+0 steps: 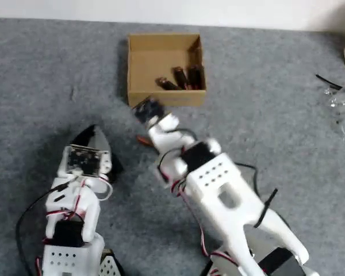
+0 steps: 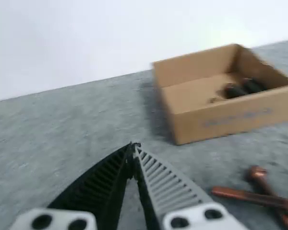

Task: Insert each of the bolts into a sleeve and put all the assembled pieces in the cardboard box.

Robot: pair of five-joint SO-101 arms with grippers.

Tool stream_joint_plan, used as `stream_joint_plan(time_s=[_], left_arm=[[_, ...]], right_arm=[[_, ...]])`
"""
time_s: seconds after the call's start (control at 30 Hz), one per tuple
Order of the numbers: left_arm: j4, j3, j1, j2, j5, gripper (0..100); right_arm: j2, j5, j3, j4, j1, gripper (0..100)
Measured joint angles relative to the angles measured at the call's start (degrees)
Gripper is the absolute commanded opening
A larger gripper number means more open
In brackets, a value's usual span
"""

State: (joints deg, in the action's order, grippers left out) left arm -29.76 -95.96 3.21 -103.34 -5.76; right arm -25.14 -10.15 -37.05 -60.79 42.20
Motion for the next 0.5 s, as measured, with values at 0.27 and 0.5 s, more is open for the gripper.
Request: stream_joint_plan(time_s=[0.27, 0.5], left_arm=[[0.00, 1.05, 17.14, 0.00, 9.49, 1], [-4.13, 7.56, 24.18, 0.00, 10.29, 1]], right_arm=[[11.69, 3.34, 6.42, 2.46, 7.82, 26.7], [27.08, 5.89, 20.75, 2.46, 11.78, 26.7]])
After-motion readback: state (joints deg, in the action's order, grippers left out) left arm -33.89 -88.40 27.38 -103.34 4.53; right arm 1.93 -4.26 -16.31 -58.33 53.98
